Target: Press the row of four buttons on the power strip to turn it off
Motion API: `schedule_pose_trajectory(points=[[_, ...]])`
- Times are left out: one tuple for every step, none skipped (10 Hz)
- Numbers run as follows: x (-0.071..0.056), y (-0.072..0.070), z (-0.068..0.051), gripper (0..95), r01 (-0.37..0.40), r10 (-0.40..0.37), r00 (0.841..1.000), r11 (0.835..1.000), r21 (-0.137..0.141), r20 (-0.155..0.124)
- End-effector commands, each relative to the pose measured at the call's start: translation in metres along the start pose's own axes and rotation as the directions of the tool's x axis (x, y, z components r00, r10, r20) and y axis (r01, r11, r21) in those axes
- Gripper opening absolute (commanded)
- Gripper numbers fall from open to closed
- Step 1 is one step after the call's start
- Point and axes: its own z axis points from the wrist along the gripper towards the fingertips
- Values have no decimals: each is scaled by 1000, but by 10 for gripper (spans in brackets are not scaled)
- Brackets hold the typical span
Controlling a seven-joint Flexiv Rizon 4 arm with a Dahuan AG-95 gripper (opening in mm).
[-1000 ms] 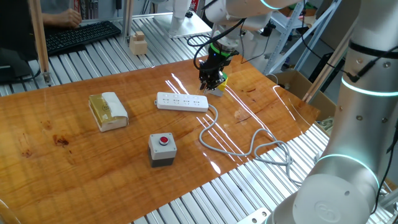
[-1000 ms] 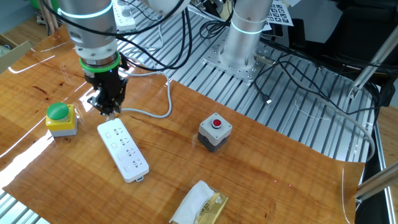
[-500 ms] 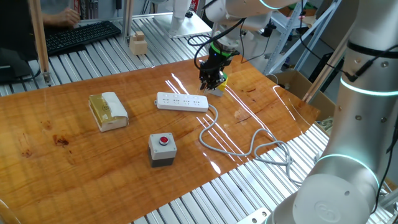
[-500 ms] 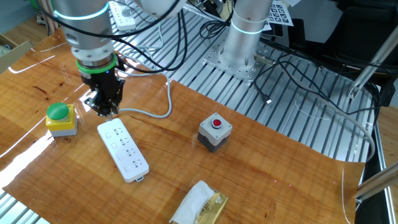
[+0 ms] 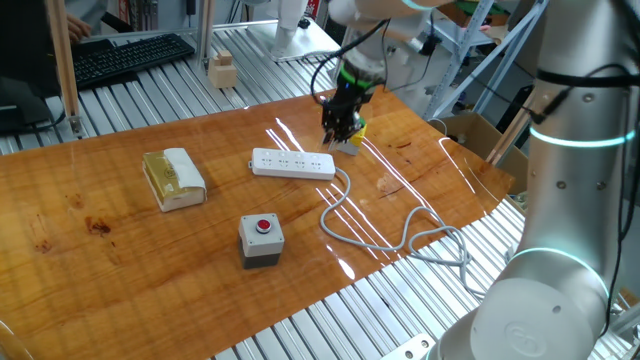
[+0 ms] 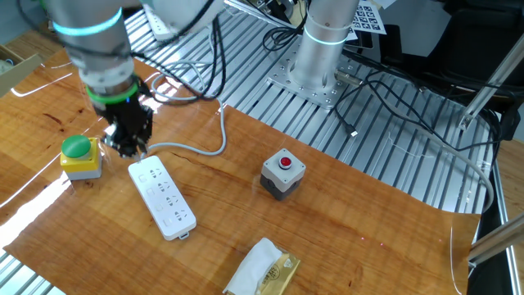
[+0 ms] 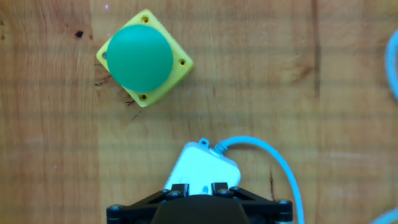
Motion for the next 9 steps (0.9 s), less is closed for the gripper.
schedule_pose_trajectory(points=[[2, -5, -7, 190, -24, 24, 1000, 1000, 3, 8], [1, -4, -8, 190, -9, 9, 1000, 1000, 6, 13], [1, -4, -9, 190, 1, -1, 1000, 1000, 14, 3], [1, -4, -9, 190, -10, 9, 1000, 1000, 22, 7], [1, -4, -9, 190, -14, 14, 1000, 999, 39, 5], [1, -4, -9, 190, 1, -1, 1000, 999, 51, 1], [1, -4, -9, 190, 14, -13, 1000, 998, 64, -16], [1, -4, -9, 380, 18, -16, 999, 997, 76, -37], [1, -4, -9, 380, 23, -17, 997, 995, 93, -70]])
